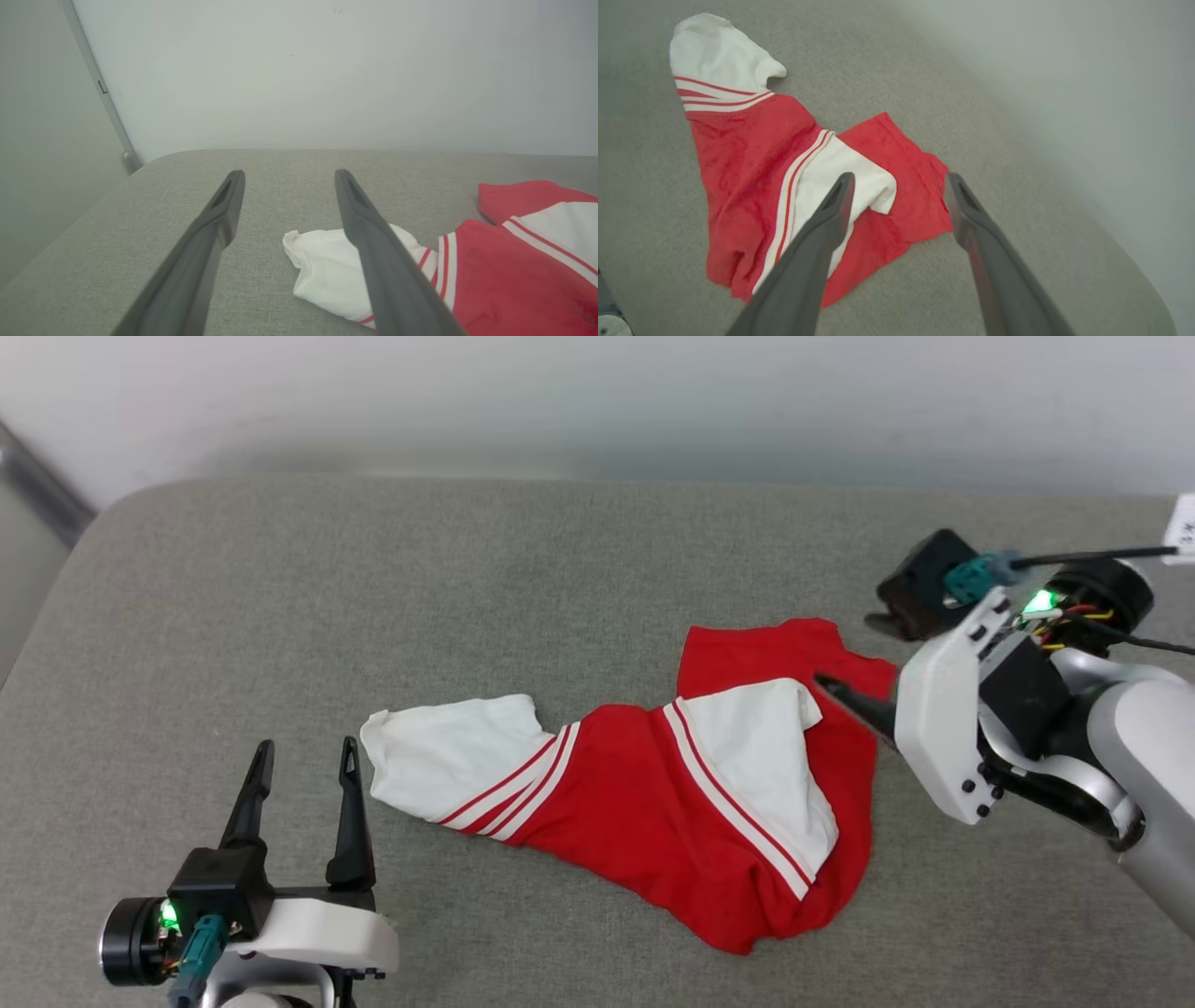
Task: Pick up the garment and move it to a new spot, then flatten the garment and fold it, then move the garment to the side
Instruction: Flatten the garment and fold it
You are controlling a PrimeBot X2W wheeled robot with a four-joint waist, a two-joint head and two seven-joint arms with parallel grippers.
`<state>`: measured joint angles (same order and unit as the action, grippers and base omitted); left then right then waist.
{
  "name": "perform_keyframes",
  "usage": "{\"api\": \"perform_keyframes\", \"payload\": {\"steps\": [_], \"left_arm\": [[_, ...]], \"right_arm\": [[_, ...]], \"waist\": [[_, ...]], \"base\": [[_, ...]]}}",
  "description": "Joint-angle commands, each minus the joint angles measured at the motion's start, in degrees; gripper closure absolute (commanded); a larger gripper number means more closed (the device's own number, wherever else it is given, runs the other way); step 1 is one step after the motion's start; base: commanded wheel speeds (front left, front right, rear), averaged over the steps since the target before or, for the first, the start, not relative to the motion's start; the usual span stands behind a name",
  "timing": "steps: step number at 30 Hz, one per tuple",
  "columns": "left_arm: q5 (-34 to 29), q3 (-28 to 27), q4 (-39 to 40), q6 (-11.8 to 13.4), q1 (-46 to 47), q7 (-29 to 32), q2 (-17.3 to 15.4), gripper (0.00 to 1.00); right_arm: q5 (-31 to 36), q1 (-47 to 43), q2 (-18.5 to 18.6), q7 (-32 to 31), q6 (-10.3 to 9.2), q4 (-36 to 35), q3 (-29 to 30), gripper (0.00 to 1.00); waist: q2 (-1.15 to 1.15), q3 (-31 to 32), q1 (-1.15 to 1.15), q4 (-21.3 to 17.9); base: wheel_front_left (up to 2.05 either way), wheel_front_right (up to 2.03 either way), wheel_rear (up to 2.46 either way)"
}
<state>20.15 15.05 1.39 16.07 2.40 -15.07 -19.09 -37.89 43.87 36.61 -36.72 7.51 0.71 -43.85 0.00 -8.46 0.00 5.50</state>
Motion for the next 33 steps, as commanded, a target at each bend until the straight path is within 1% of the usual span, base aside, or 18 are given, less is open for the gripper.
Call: {"api": "perform_keyframes", "payload": {"steps": [1,2,3,5,8,15,19,21,22,23,28,30,33], "left_arm": [[-0.6,-0.5,-0.2,-0.5,0.4,-0.1,0.5,0.0],[-2.3,-2.2,-0.4,-2.4,1.5,-0.1,2.7,0.0],[-2.8,-2.7,-0.4,-3.0,1.9,-0.1,3.6,0.0],[-3.8,-3.8,-0.5,-4.1,2.4,-0.1,5.1,0.0],[-5.3,-5.5,-0.7,-6.0,3.4,-0.1,7.3,0.0],[-8.4,-9.0,-1.7,-10.1,5.5,-0.1,11.5,0.0],[-9.8,-10.8,-2.3,-11.9,6.1,-0.1,13.1,0.0],[-10.4,-11.6,-2.6,-12.5,6.0,-0.1,13.7,0.0],[-10.6,-12.0,-2.8,-12.9,5.8,-0.1,13.8,0.0],[-10.9,-12.5,-3.0,-13.3,5.5,-0.1,14.0,0.0],[-12.2,-14.2,-3.9,-14.5,3.9,-0.1,14.9,0.0],[-12.6,-14.9,-4.1,-14.9,3.1,-0.1,15.0,0.0],[-13.0,-15.8,-4.5,-15.5,2.0,-0.1,15.2,0.0]], "right_arm": [[-1.6,1.2,0.1,-1.1,-0.04,0.4,-0.9,0.0],[-5.2,4.5,1.7,-6.8,-0.04,2.2,-5.6,0.0],[-6.4,5.2,1.8,-8.4,-0.04,3.0,-7.1,0.0],[-7.8,7.1,2.1,-10.9,-0.03,4.1,-10.2,0.0],[-9.2,8.9,1.5,-12.6,-0.04,6.0,-13.9,0.0],[-11.5,10.3,-1.1,-10.3,-0.04,10.8,-20.5,0.0],[-11.9,10.1,-1.4,-9.0,-0.03,12.7,-25.5,0.0],[-12.0,10.4,-1.5,-7.3,-0.03,13.3,-26.7,0.0],[-12.0,10.9,-1.6,-5.9,-0.03,13.4,-27.0,0.66],[-12.3,11.3,-1.7,-4.6,-0.02,13.5,-27.2,1.0],[-13.3,13.9,-0.9,3.2,-0.03,11.7,-27.5,1.0],[-13.8,14.4,0.1,6.8,-0.03,10.3,-27.2,1.0],[-14.5,14.5,2.6,11.4,-0.03,7.4,-26.2,1.0]], "waist": [[0.0,-1.1,0.0,0.5],[0.0,-3.0,0.0,1.1],[0.0,-3.6,0.0,1.4],[0.0,-4.9,0.0,1.9],[0.0,-6.8,0.0,2.7],[0.0,-10.3,0.0,4.1],[0.0,-10.8,0.0,4.2],[0.0,-10.6,0.0,4.0],[0.0,-10.3,0.0,3.8],[0.0,-10.0,0.0,3.6],[0.0,-7.2,0.0,1.9],[0.0,-5.8,0.0,1.0],[0.0,-4.0,0.0,-0.2]], "base": [[0.0,0.0,0.0],[0.0,0.0,0.0],[0.0,0.0,0.0],[0.0,0.0,0.0],[0.0,0.0,0.0],[0.0,0.0,0.0],[0.0,0.0,0.0],[0.0,0.0,0.0],[0.0,0.0,0.0],[0.0,0.0,0.0],[0.0,0.0,0.0],[0.0,0.0,0.0],[0.0,0.0,0.0]]}}
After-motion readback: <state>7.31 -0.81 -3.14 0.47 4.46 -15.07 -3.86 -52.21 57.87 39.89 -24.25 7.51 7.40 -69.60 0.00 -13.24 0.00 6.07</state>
